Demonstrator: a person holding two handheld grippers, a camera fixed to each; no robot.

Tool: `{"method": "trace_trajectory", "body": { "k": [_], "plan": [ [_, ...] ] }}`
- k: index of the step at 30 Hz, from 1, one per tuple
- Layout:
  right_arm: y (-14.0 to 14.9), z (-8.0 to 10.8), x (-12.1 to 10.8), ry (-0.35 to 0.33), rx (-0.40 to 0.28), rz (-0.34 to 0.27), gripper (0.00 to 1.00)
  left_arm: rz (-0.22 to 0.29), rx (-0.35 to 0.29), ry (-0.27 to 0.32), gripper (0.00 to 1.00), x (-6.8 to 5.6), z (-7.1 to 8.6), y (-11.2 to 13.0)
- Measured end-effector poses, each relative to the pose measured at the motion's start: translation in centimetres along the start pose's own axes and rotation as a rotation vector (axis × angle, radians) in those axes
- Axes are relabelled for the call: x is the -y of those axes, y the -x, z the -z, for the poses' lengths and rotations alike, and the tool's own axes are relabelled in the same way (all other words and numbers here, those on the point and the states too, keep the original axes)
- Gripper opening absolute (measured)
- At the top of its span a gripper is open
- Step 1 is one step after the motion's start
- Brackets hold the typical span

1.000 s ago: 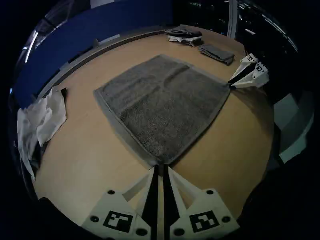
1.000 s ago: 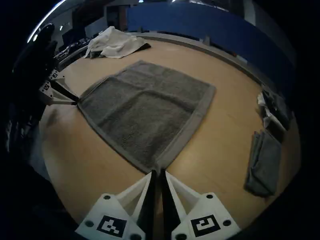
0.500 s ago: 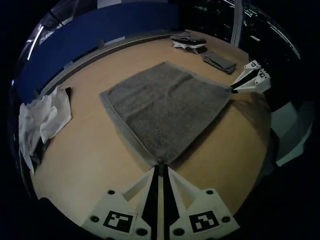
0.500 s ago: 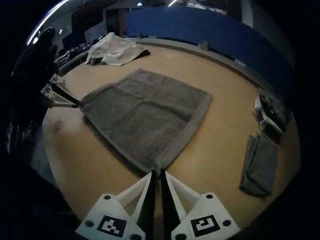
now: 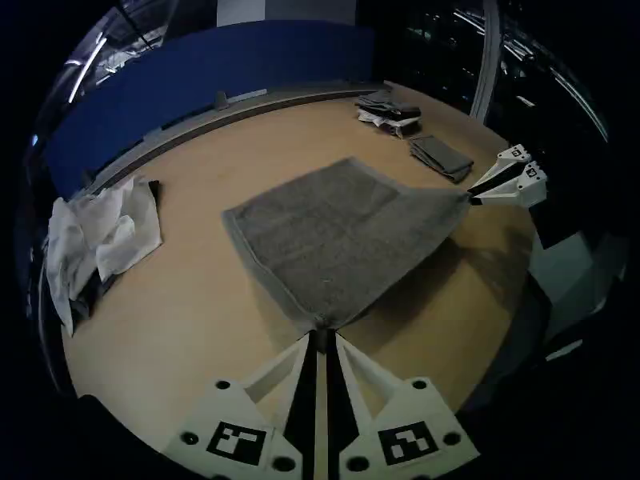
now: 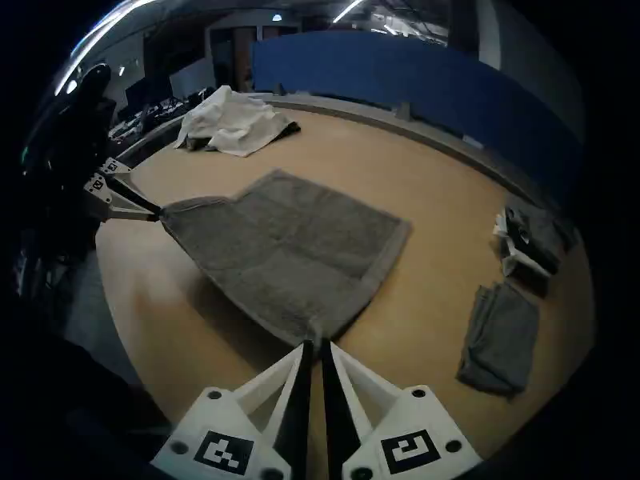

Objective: Fold towel

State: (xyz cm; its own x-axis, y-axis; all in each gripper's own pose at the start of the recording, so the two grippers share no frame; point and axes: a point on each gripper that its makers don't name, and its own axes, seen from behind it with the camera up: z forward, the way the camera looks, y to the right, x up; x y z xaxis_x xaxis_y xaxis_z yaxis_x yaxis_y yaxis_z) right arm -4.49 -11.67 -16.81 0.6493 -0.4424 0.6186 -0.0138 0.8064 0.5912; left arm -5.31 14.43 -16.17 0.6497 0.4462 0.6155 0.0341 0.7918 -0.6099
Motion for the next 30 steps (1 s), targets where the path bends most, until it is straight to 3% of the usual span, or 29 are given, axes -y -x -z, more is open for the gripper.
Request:
{"method": "trace_trajectory", "body": {
  "k": [17, 30],
  "plan": [
    [-2.0, 2.9, 0.4, -0.003, -0.035, -0.005, 0.09, 0.026, -0.017, -0.001, 0.07, -0.6, 2.6, -1.6],
    [-2.4, 2.7, -0.4, -0.002, -0.04, -0.042, 0.09, 0.066, -0.001, -0.003, 0.07, 0.2, 2.0, -1.6]
  ]
}}
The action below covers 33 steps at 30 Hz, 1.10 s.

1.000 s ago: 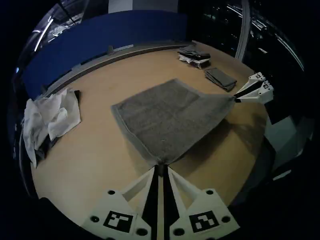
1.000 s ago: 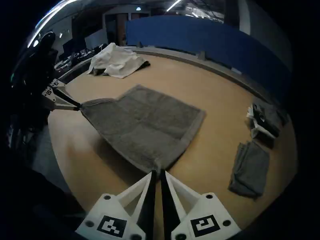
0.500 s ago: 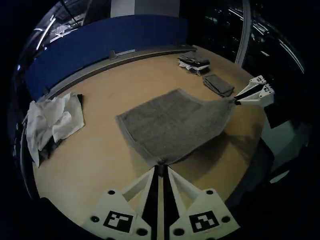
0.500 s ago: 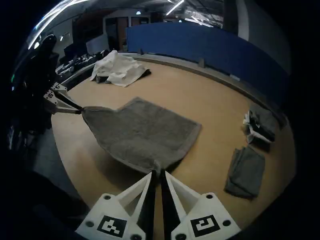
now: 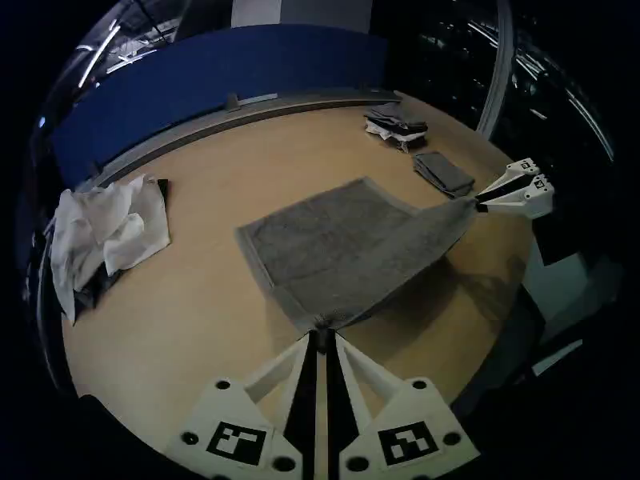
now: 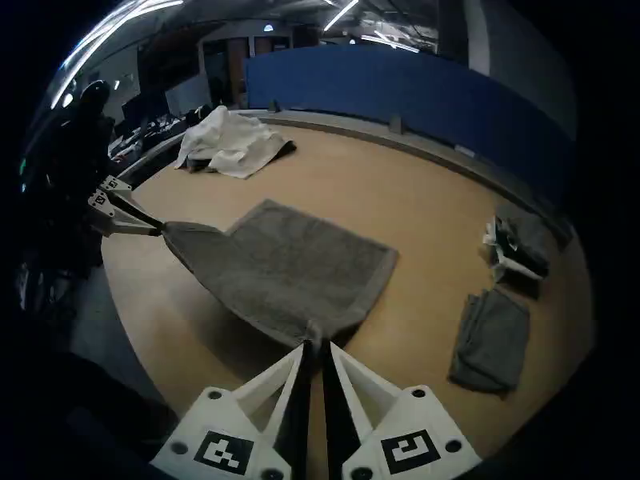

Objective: Fold towel

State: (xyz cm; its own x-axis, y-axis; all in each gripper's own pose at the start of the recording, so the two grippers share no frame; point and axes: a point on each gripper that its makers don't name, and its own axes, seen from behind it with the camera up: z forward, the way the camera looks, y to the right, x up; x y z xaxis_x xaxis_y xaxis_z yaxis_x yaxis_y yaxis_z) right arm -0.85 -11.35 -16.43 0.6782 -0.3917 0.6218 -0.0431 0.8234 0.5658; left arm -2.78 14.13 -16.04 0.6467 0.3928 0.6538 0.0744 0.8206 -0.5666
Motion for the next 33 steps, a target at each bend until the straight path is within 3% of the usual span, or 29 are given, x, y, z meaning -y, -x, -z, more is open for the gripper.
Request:
{"method": "trace_trajectory", "body": {
  "k": [9, 18, 27, 33],
  "plan": [
    [-1.0, -1.3, -1.3, 0.008, 0.013, -0.015, 0.09, 0.042, 0.015, 0.0, 0.07, 1.0, -0.7, -1.5],
    [-2.7, -3.5, -3.4, 0.031, 0.018, -0.018, 0.09, 0.072, 0.011, -0.021, 0.07, 2.7, -2.4, -3.7],
    [-4.3, -6.1, -6.4, 0.062, 0.035, -0.062, 0.09, 0.17, 0.034, -0.032, 0.07, 3.7, -4.5, -6.1],
    [-4.6, -7.5, -7.7, 0.073, 0.063, -0.07, 0.09, 0.205, 0.051, -0.042, 0.07, 4.6, -6.1, -7.5]
  ]
}}
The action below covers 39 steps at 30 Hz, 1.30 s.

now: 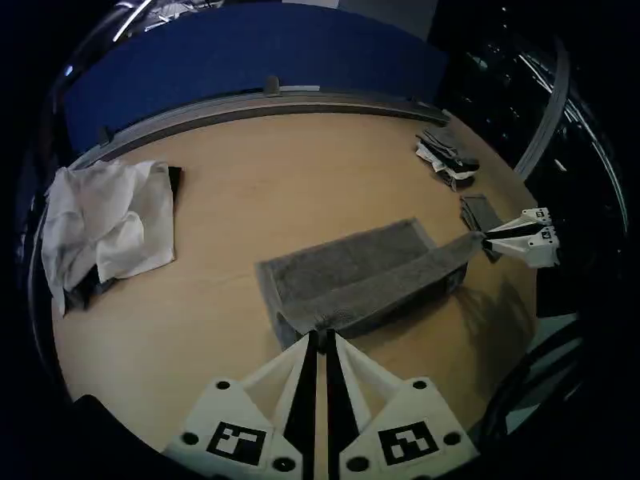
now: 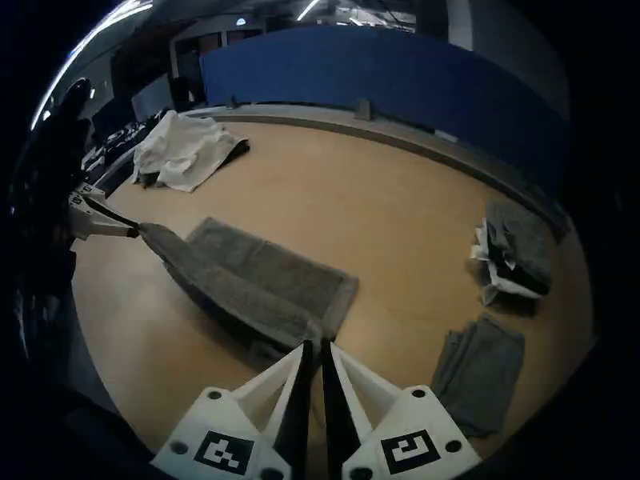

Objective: Fold towel

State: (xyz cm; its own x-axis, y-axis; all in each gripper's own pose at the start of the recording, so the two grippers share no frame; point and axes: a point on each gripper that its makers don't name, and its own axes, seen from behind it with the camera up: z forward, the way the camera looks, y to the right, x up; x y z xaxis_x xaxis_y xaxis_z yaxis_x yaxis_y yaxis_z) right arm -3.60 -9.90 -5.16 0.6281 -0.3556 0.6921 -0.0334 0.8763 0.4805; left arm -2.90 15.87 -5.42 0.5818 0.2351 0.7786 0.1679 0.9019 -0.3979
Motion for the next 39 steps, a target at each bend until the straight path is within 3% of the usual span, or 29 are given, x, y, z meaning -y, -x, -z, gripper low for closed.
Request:
{"method": "trace_trajectory", "body": {
  "k": [6, 15, 34, 39],
  "plan": [
    [-0.5, -1.6, -0.4, -0.001, 0.015, -0.005, 0.09, 0.038, 0.031, -0.021, 0.07, 0.6, -1.6, -0.4],
    [-1.7, -3.1, -0.6, -0.008, 0.029, 0.01, 0.08, 0.092, 0.056, -0.035, 0.08, 1.3, -1.8, 0.0],
    [-2.0, -7.1, -2.0, 0.008, 0.071, -0.022, 0.09, 0.085, 0.066, -0.053, 0.12, 3.6, -6.3, -1.2],
    [-1.8, -8.0, -2.2, 0.015, 0.081, -0.031, 0.13, 0.092, 0.07, -0.058, 0.16, 4.3, -7.2, -1.0]
  ]
}}
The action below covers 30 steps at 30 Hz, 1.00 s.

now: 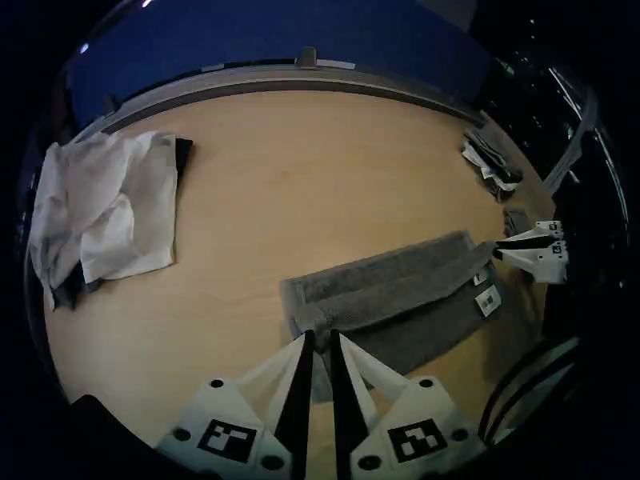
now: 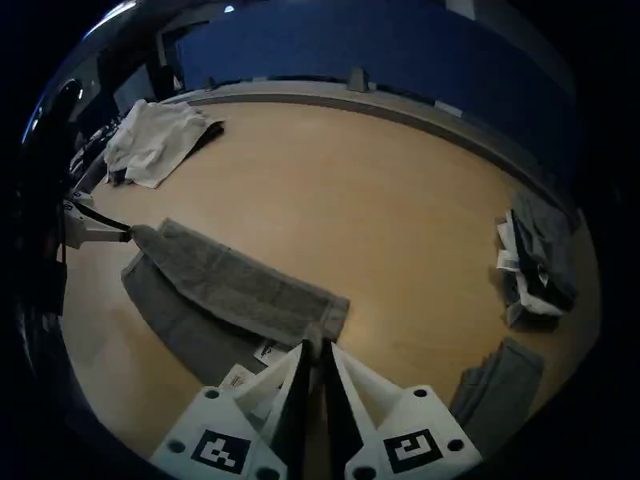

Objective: Fold towel

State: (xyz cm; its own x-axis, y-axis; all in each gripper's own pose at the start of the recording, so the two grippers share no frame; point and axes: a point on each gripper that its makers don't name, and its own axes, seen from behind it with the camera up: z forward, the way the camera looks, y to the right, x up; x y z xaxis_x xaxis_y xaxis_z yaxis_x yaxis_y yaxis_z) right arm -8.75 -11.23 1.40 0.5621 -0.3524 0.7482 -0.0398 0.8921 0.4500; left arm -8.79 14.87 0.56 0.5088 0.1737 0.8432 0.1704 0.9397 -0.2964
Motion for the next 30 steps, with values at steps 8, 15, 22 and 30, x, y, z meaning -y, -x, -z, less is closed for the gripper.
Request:
{"method": "trace_trajectory", "body": {
  "k": [8, 15, 22, 30],
  "plan": [
    [-0.3, -0.8, -0.5, 0.029, -0.005, -0.002, 0.43, 0.001, 0.0, -0.014, 0.29, 0.9, -0.8, 0.1],
    [-0.7, -1.0, -0.5, 0.045, -0.015, 0.01, 0.59, 0.014, -0.012, -0.011, 0.78, 1.3, -0.9, -0.3],
    [-0.9, -0.8, -0.4, 0.045, -0.03, -0.007, 0.67, 0.008, -0.021, -0.016, 0.97, 1.6, -0.6, -0.5],
    [-0.9, -0.2, -0.3, 0.04, -0.042, -0.019, 0.69, 0.011, -0.029, -0.015, 0.98, 1.7, 0.0, -0.4]
  ]
}}
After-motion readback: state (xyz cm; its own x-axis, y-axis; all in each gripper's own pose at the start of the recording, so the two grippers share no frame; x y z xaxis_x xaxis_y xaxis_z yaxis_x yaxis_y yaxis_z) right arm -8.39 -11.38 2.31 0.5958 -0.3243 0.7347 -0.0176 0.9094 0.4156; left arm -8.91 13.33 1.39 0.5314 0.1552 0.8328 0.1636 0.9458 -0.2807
